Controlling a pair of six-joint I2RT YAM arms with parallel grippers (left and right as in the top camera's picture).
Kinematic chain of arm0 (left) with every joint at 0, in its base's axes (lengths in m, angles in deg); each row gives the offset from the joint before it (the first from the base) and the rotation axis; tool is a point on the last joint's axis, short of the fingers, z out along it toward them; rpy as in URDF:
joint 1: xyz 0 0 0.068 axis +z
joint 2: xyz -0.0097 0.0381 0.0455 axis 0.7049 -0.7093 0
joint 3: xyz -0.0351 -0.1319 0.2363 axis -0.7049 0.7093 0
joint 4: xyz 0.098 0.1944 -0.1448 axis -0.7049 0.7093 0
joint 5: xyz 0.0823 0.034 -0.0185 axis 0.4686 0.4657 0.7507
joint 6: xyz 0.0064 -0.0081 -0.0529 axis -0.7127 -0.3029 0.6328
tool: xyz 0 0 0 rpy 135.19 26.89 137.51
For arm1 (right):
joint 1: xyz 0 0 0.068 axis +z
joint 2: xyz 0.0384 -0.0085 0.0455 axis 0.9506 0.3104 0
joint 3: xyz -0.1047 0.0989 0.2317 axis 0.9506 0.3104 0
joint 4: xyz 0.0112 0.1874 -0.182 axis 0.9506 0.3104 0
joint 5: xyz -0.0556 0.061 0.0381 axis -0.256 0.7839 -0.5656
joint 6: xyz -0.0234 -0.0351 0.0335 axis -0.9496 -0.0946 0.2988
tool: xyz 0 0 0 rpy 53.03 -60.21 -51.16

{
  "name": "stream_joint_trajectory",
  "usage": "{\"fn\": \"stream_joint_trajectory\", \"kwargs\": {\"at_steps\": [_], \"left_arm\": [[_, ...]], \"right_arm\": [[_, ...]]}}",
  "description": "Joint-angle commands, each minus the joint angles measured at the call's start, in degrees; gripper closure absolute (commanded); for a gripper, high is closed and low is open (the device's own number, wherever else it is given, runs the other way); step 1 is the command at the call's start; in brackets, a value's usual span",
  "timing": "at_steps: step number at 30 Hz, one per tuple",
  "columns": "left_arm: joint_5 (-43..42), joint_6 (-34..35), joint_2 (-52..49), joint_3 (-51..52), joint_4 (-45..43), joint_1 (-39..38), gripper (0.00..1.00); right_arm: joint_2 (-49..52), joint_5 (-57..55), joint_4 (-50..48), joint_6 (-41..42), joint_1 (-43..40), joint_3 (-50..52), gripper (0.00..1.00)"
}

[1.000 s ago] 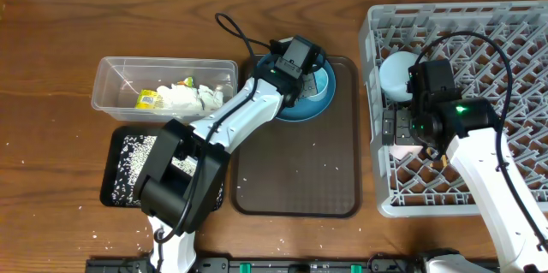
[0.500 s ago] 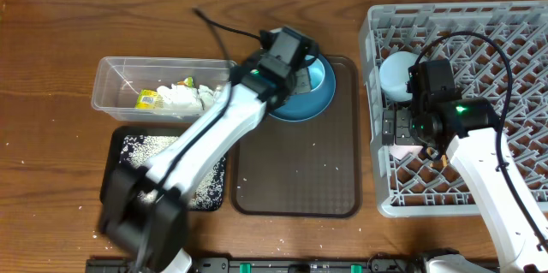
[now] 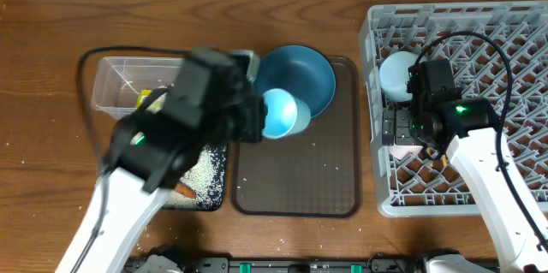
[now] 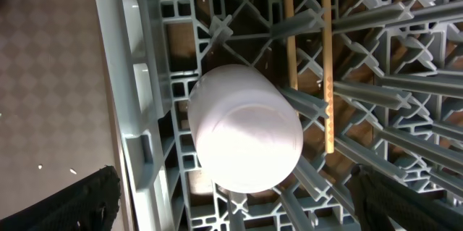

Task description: Sort waste into correct bins and load items into the dishwasher rack

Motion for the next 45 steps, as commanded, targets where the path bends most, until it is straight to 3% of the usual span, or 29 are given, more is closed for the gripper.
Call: {"fn": "stream_joint_trajectory", "kwargs": {"at_steps": [1, 10, 14, 22, 24, 27, 28, 29, 31, 45], "left_arm": [[-7.1, -5.3, 3.2, 0.0, 0.4, 0.3, 0.94], [-12.4, -7.1, 6.6, 0.0, 5.1, 0.3, 0.94], [-17.6, -8.8, 6.4, 0.0, 6.0, 0.3, 0.94], [-24.6, -9.2, 6.4, 0.0, 5.1, 0.3, 0.94], [-26.3, -9.6, 6.4, 0.0, 5.1, 0.3, 0.94], [-29.5, -11.0, 6.4, 0.0, 5.1, 0.5, 0.94], [-29.9, -11.0, 6.4, 0.0, 5.1, 0.6, 0.94], [-30.4, -11.2, 6.4, 0.0, 5.1, 1.1, 0.94], [-31.2, -11.2, 6.6, 0.0, 5.1, 2.9, 0.94], [-47.5, -12.2, 6.4, 0.0, 5.1, 13.0, 0.94]], "right_arm": [[0.1, -0.1, 0.0, 0.3, -1.0, -0.2, 0.01], [0.1, 2.6, -1.5, 0.3, -1.0, -0.2, 0.01], [0.1, 21.8, -2.3, 0.3, -0.8, -0.2, 0.01], [0.1, 41.1, -0.3, 0.0, -0.8, -0.2, 0.01], [0.1, 50.6, -1.7, -5.7, -0.8, -0.2, 0.01], [0.0, 74.7, -3.4, -21.2, -0.9, -0.2, 0.13], [0.0, 80.9, -3.5, -24.3, -1.0, -0.2, 0.12], [0.0, 86.1, -3.5, -26.6, -1.3, -0.2, 0.04], [0.0, 91.6, -3.5, -28.5, -2.1, -0.2, 0.01], [-0.7, 98.9, -4.1, -42.3, -2.9, -0.2, 0.01]]}}
